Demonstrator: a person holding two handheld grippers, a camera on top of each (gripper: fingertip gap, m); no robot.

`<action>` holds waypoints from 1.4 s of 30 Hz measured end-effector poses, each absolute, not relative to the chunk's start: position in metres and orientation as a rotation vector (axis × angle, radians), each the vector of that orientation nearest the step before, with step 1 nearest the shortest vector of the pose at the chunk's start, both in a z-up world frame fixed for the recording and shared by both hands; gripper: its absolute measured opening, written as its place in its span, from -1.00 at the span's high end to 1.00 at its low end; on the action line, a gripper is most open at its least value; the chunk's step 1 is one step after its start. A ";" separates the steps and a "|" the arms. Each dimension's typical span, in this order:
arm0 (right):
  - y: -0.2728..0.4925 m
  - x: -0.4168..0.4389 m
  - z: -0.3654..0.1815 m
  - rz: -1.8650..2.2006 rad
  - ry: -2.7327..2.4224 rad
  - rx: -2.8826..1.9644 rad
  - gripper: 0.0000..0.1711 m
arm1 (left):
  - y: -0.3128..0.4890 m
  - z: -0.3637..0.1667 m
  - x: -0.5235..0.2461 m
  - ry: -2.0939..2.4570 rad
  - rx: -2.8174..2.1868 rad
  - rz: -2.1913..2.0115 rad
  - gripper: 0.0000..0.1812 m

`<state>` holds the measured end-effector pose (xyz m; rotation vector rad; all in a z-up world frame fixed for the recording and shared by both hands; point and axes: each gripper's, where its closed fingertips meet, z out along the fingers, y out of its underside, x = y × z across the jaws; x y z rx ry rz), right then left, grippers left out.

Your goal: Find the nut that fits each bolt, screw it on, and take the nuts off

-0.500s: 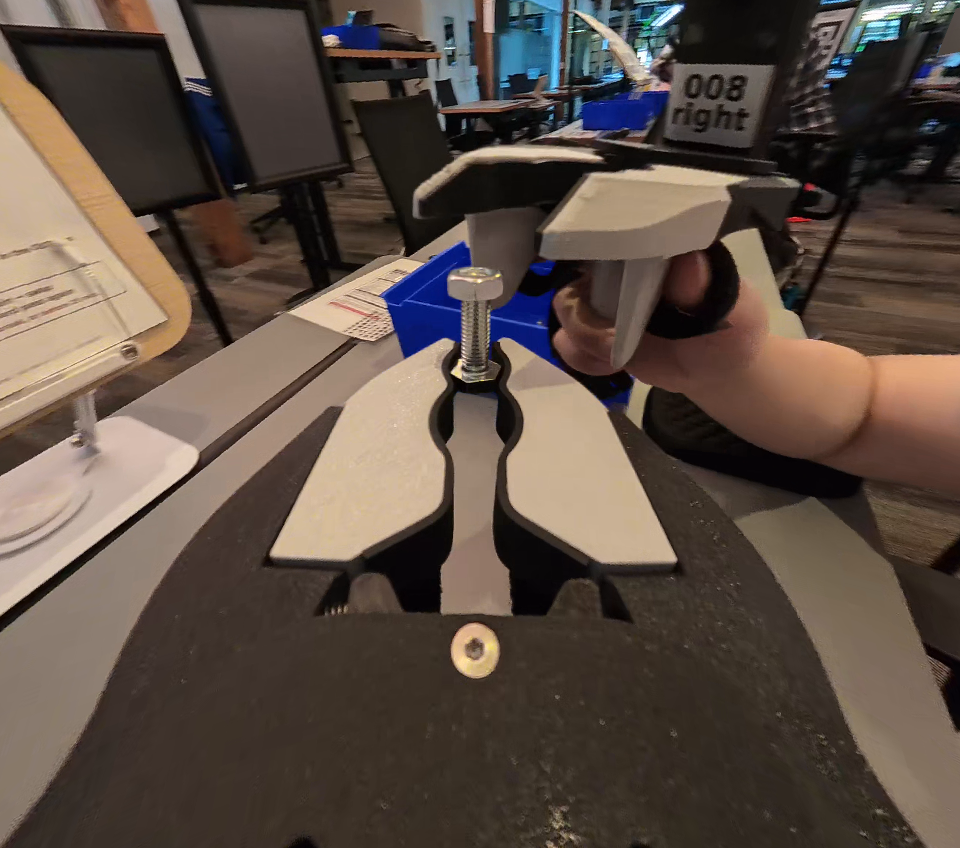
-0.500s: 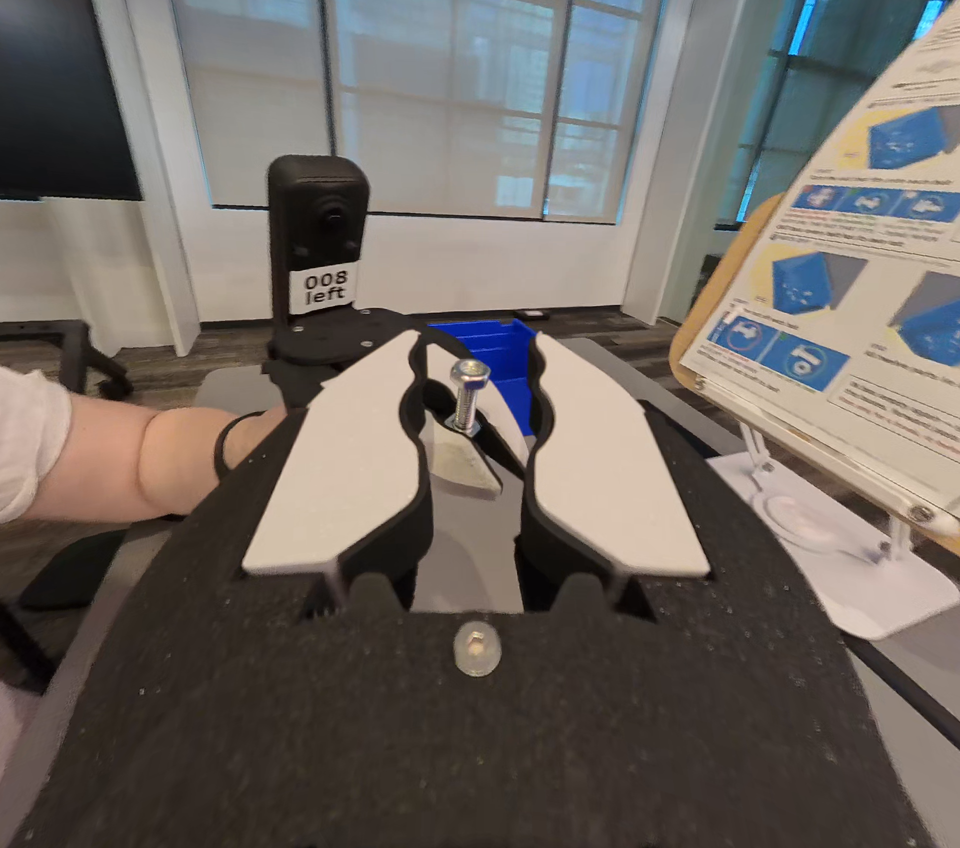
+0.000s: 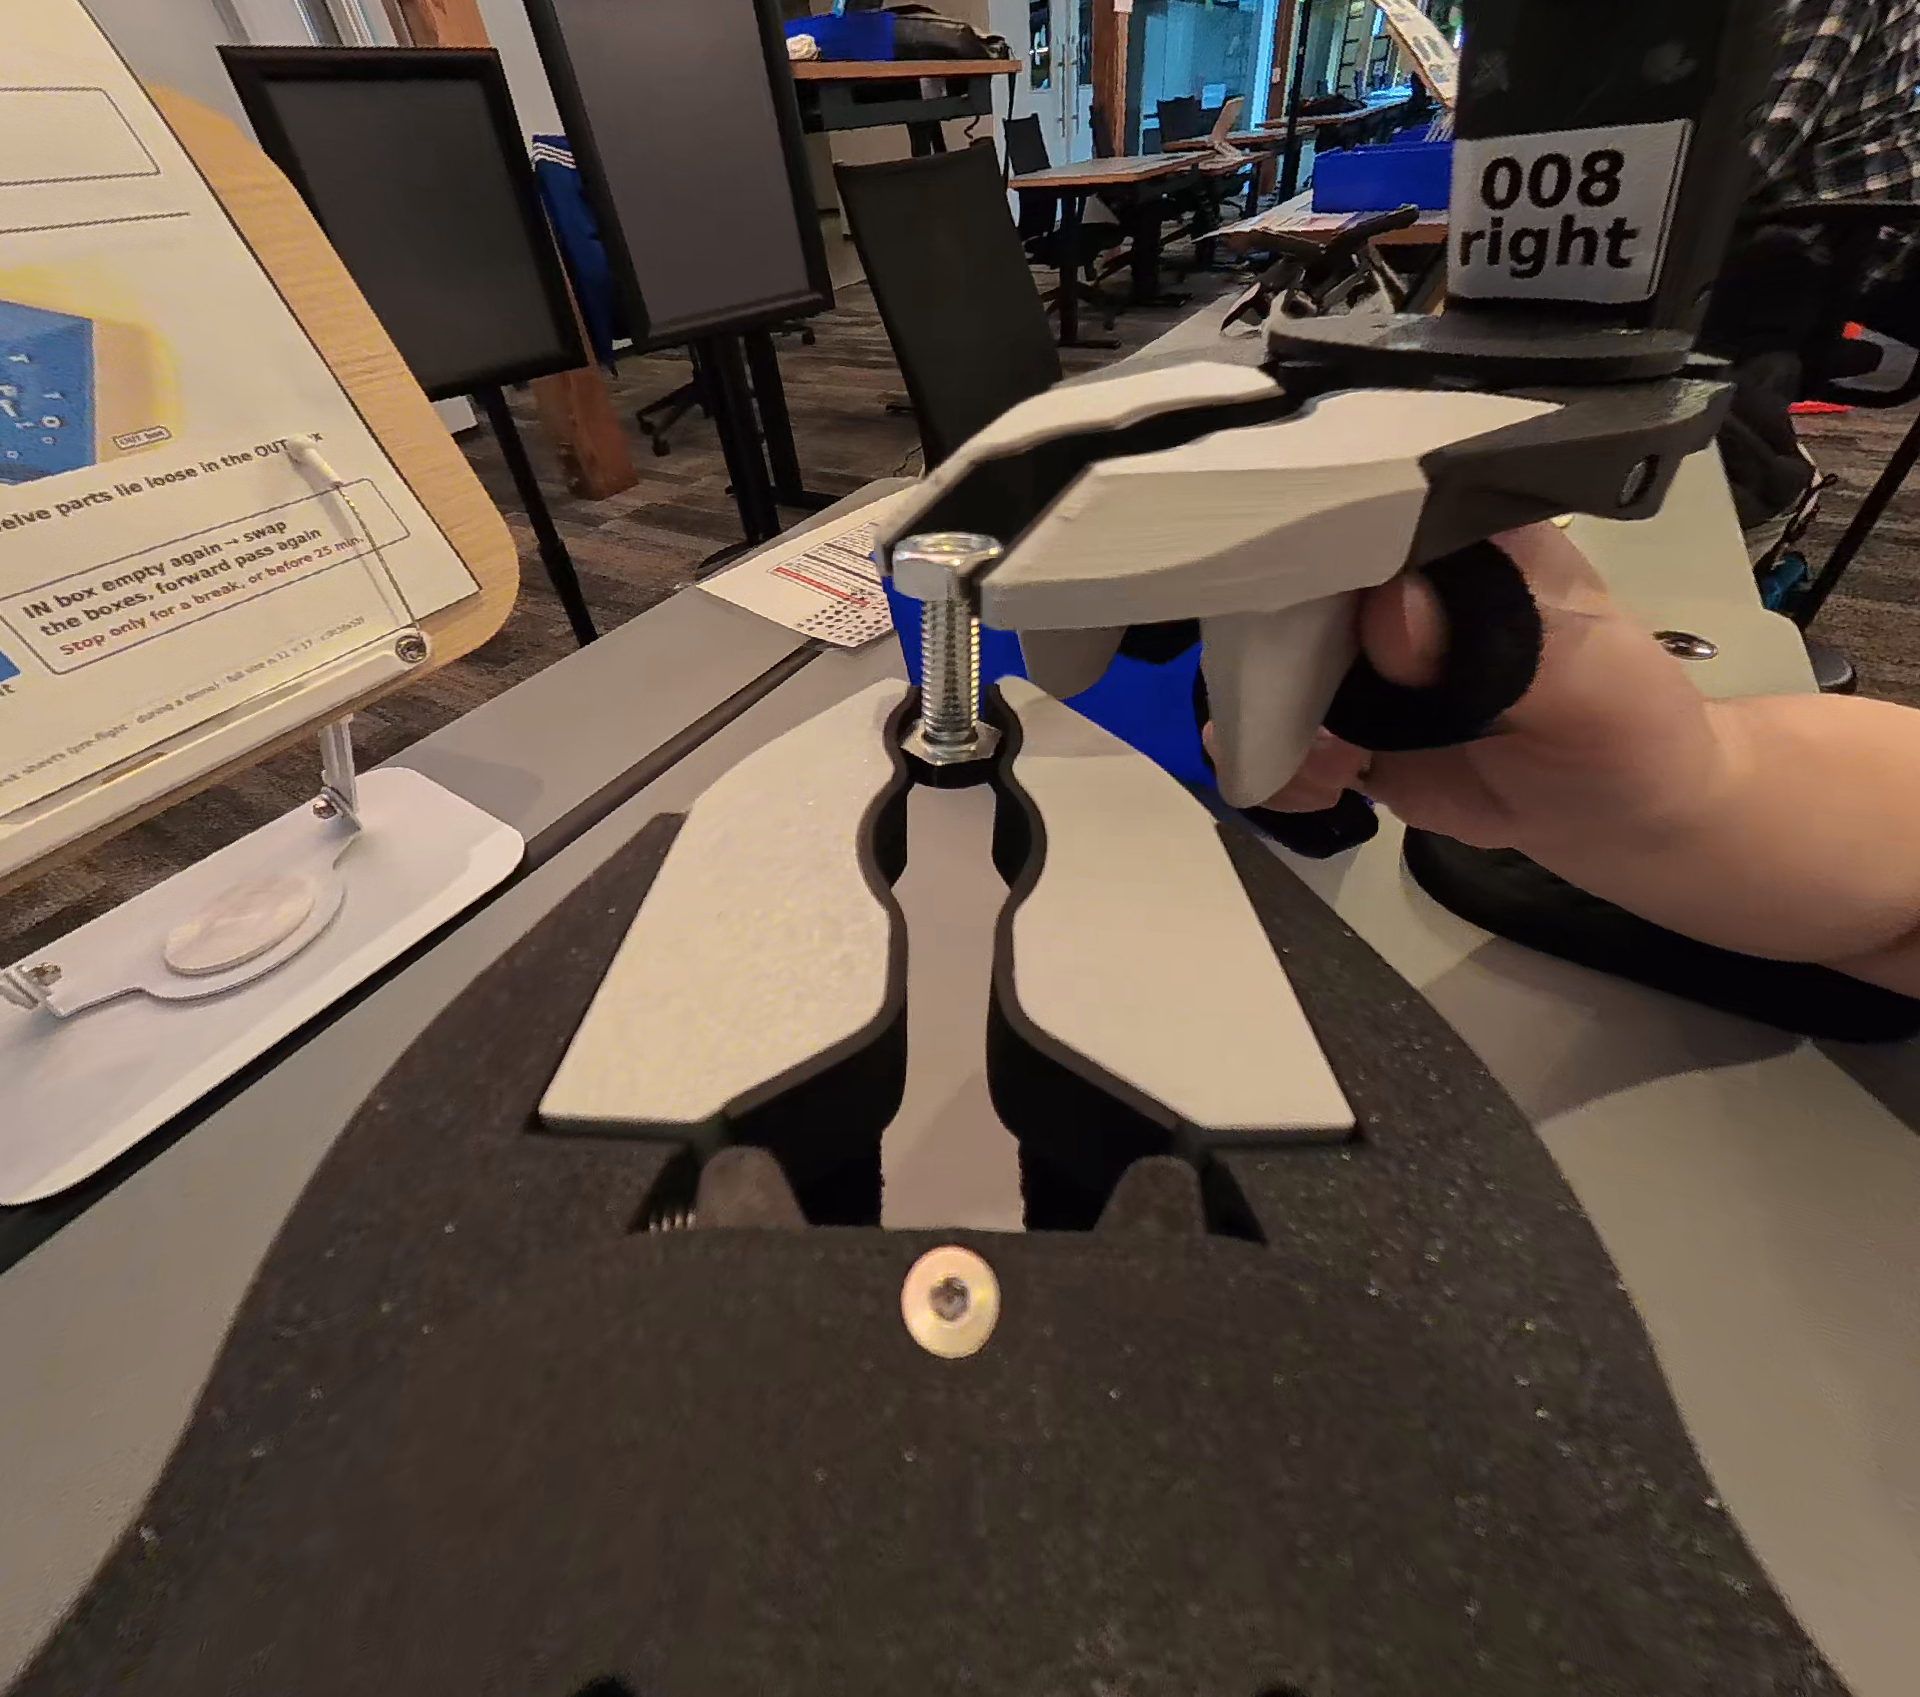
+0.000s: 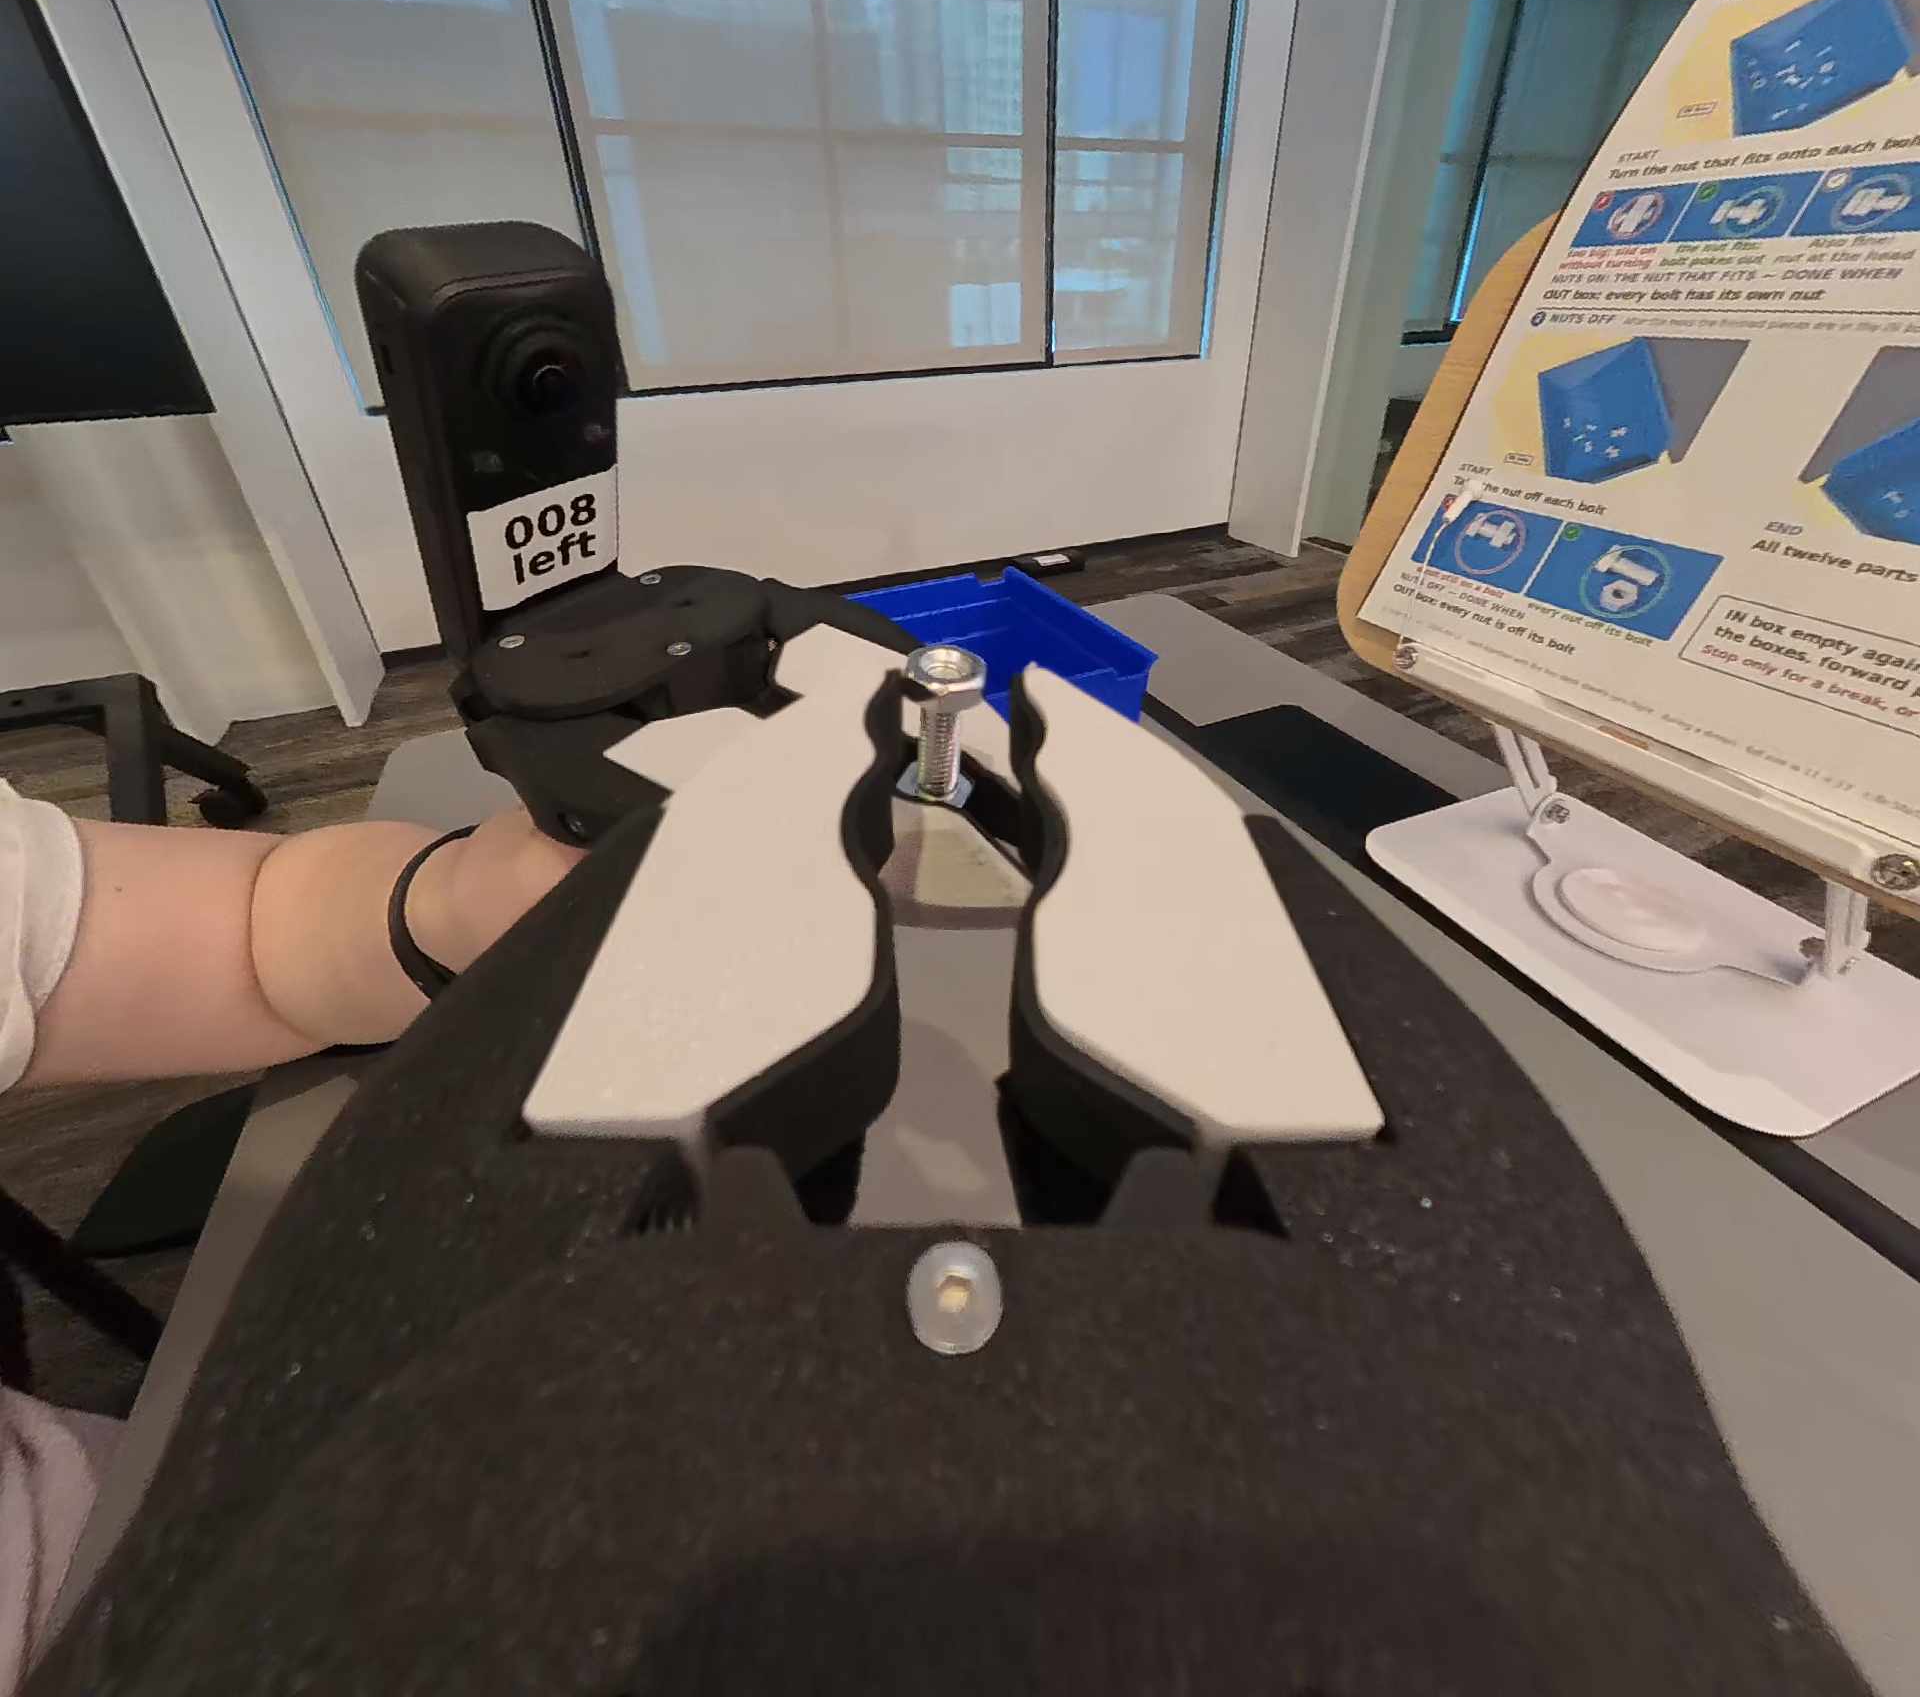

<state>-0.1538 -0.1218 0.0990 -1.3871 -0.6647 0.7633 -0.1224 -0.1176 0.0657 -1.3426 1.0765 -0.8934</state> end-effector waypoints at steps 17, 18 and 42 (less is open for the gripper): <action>-0.205 -0.155 0.111 1.356 -1.246 -1.051 0.84 | -0.225 0.078 -0.127 1.599 -1.092 -1.650 0.89; -0.210 -0.155 0.110 1.387 -1.272 -1.026 0.84 | -0.233 0.078 -0.129 1.630 -1.076 -1.732 0.89; -0.153 -0.133 0.138 0.888 -0.870 -1.083 0.51 | -0.156 0.075 -0.117 1.196 -1.263 -1.458 0.89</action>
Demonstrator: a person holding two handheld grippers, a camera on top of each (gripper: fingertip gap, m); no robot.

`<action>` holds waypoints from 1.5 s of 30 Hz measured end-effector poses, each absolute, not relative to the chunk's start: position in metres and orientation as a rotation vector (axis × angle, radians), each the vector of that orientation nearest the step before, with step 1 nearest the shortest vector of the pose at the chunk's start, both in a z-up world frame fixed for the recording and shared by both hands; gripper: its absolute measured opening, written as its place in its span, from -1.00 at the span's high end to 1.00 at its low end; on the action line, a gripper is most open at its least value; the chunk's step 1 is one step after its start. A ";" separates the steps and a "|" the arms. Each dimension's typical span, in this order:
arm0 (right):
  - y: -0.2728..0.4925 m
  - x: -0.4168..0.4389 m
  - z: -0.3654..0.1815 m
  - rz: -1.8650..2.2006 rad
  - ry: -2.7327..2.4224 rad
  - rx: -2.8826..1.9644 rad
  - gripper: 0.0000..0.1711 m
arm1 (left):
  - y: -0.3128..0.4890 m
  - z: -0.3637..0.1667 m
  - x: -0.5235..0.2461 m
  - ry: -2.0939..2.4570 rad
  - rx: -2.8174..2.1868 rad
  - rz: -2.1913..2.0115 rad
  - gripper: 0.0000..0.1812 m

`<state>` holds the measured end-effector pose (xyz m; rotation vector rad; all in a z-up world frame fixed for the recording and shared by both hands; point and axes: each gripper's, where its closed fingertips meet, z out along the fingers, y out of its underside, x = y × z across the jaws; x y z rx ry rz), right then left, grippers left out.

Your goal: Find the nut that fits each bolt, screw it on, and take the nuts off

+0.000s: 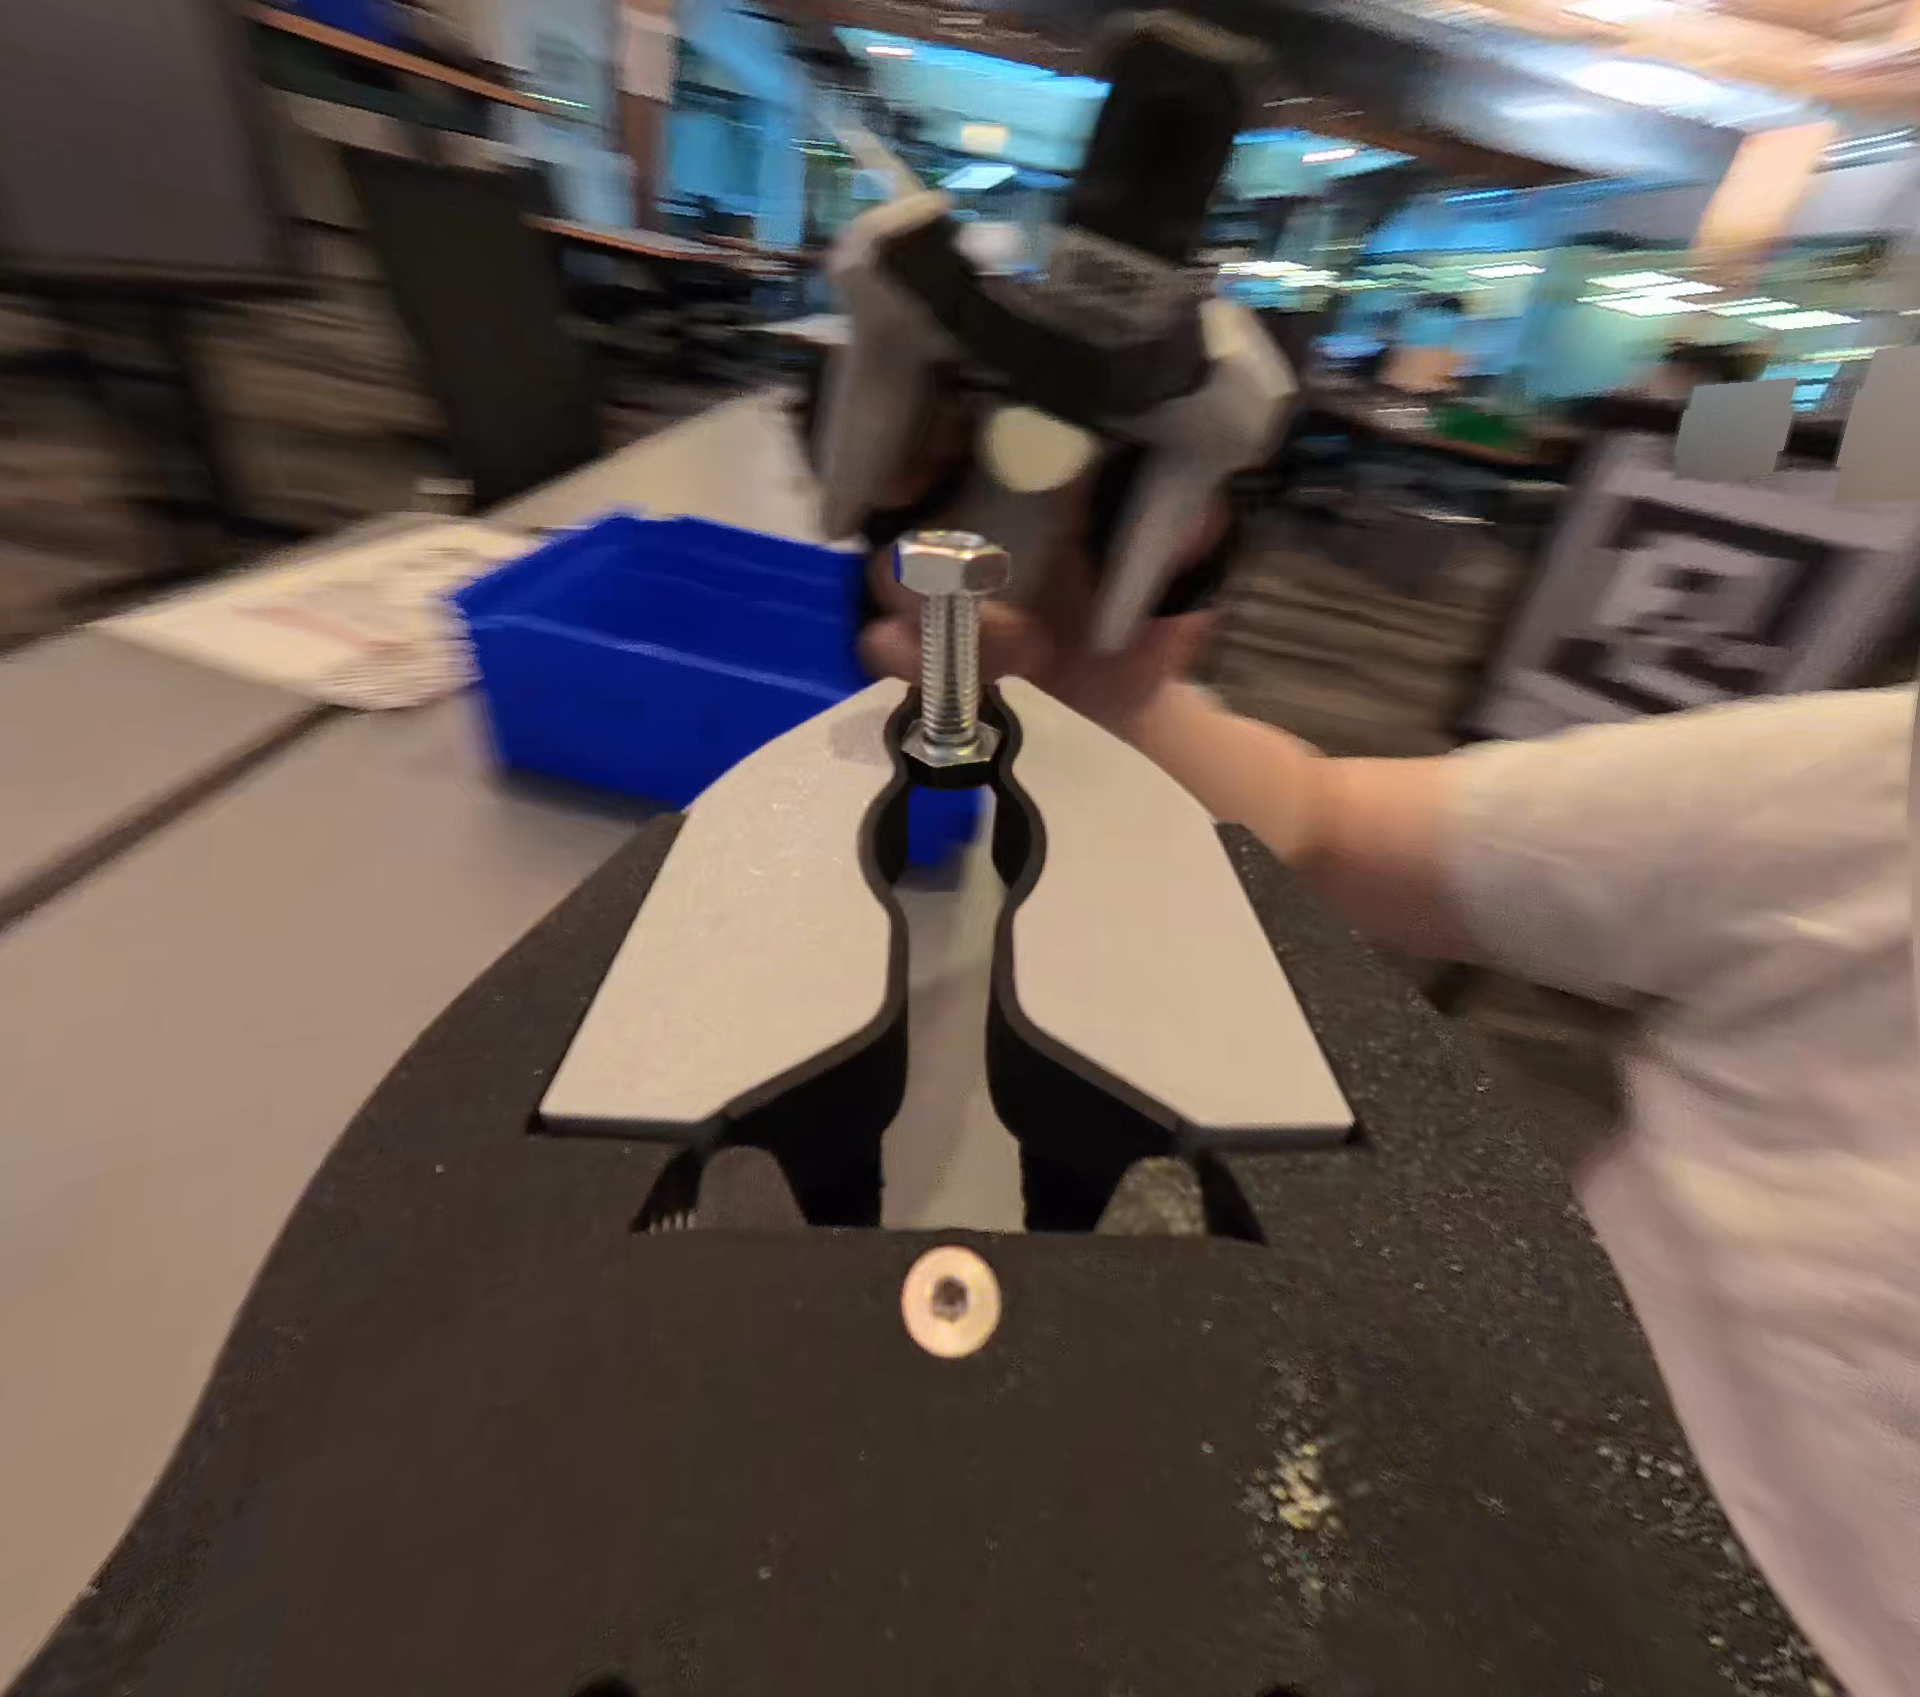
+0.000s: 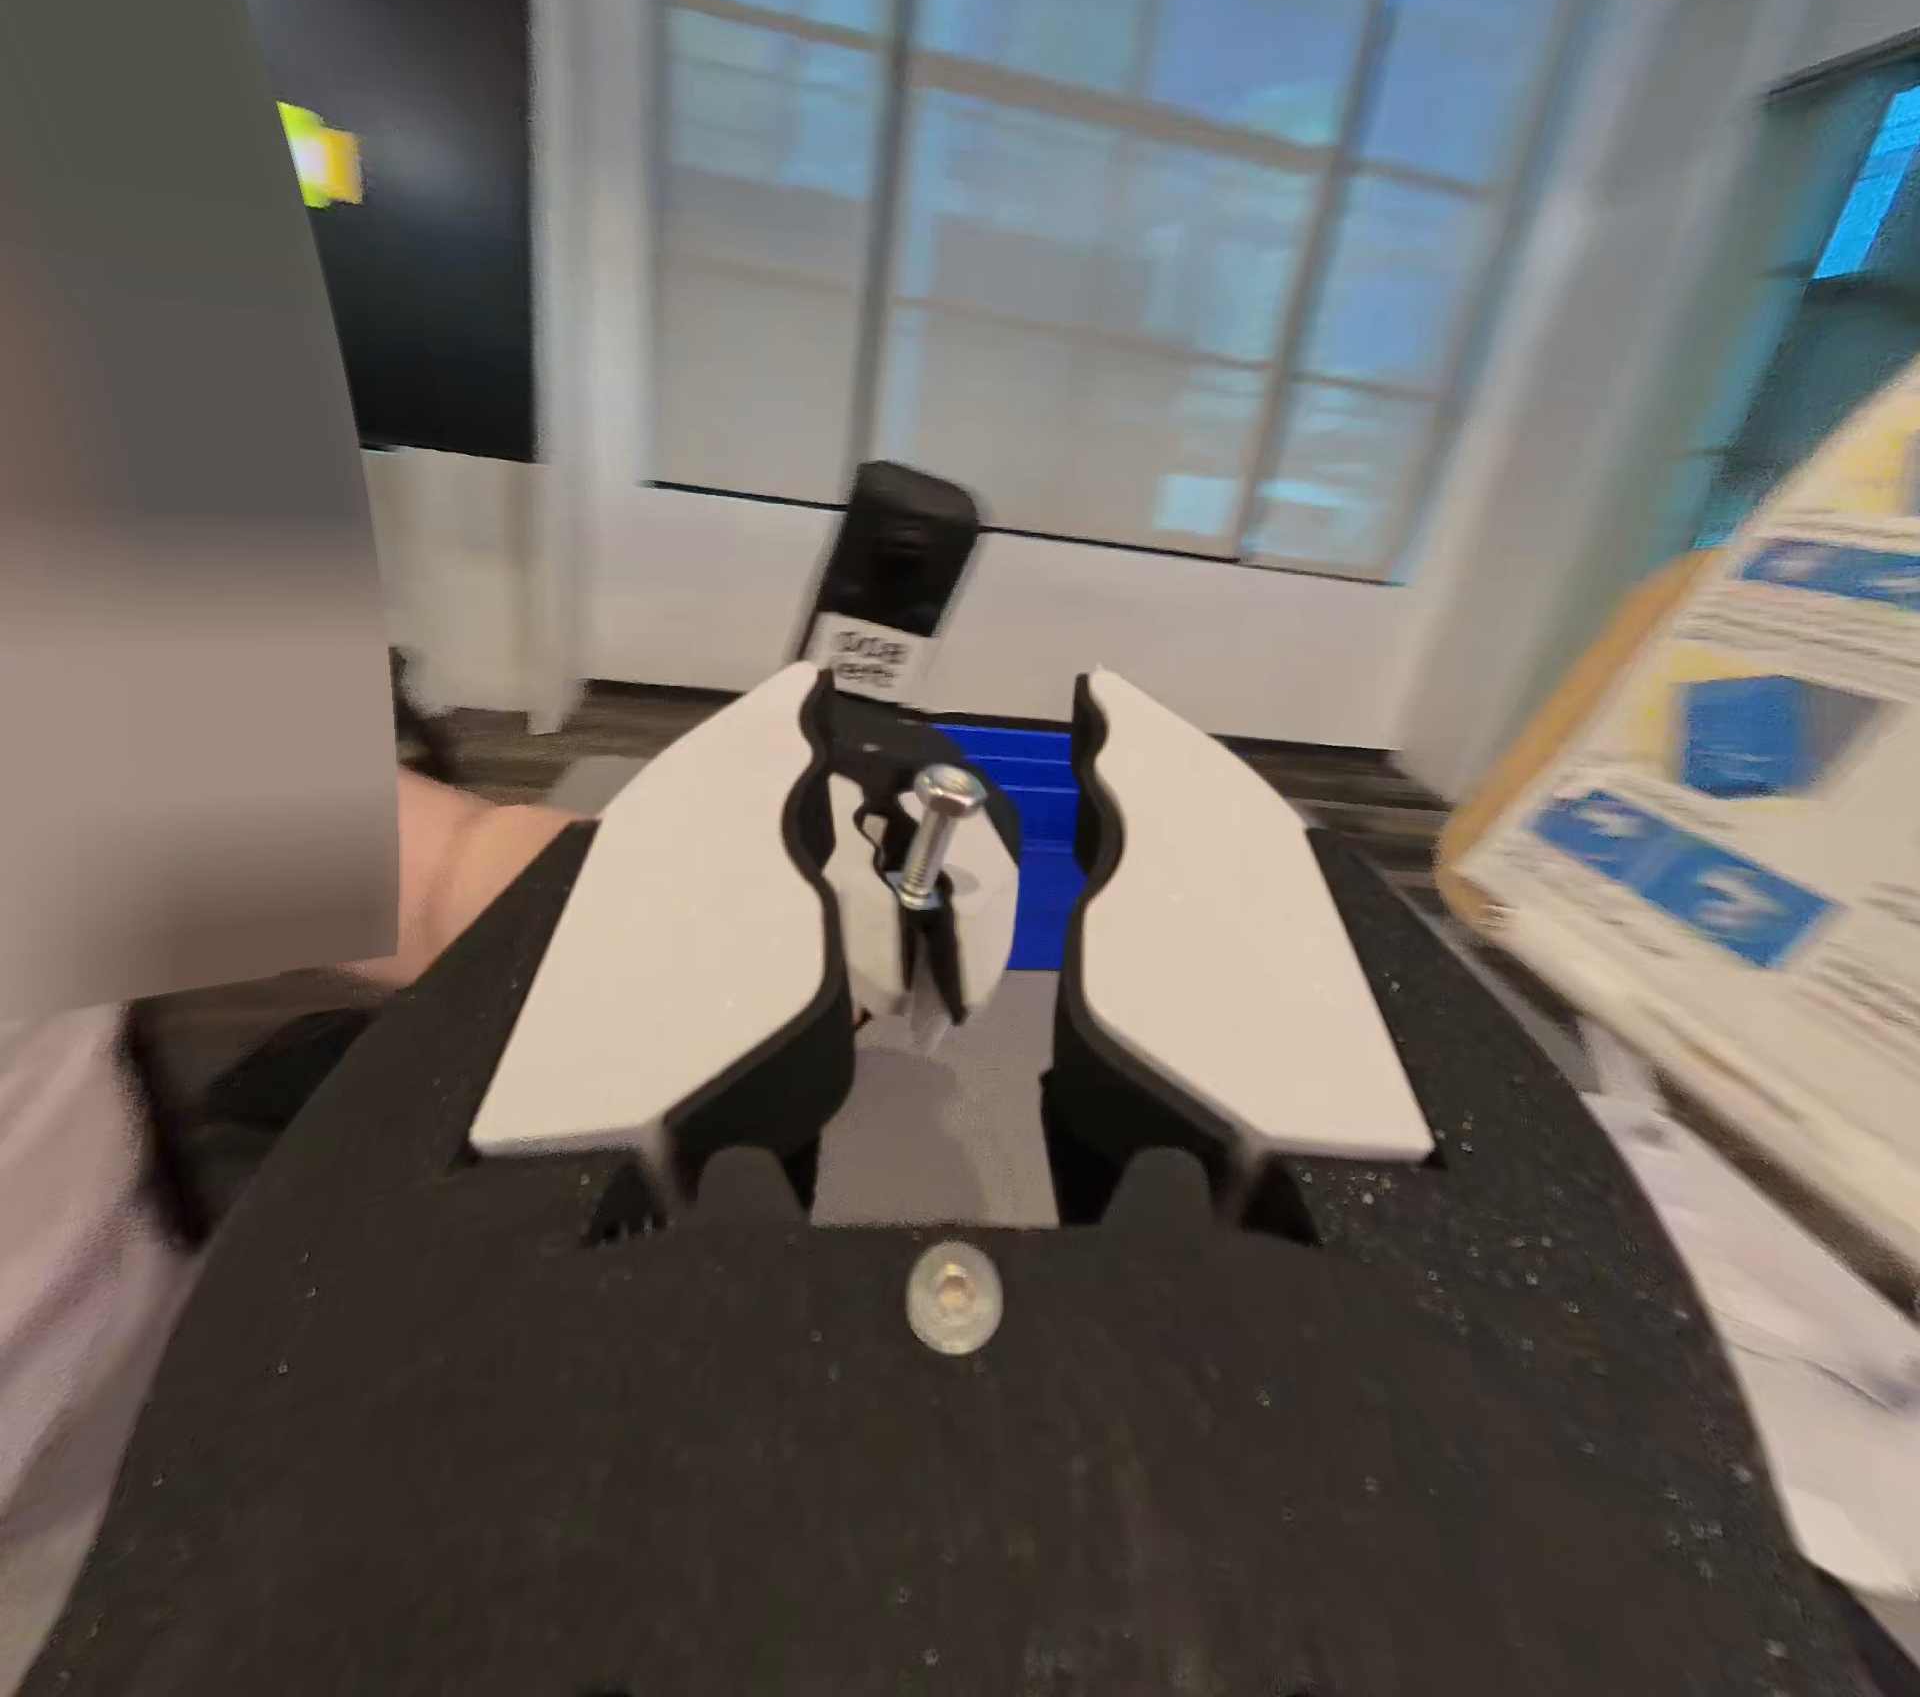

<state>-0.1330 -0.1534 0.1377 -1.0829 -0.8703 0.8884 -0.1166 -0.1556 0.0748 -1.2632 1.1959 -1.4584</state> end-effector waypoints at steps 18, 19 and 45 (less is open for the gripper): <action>-0.108 -0.150 0.085 0.859 -0.617 -1.430 0.83 | -0.102 0.046 -0.121 1.030 -1.384 -0.822 0.89; -0.109 -0.151 0.086 0.861 -0.628 -1.427 0.83 | -0.102 0.047 -0.121 1.031 -1.383 -0.830 0.89; -0.213 -0.152 0.107 1.429 -1.305 -0.990 0.84 | -0.255 0.065 -0.132 1.735 -0.979 -1.940 0.89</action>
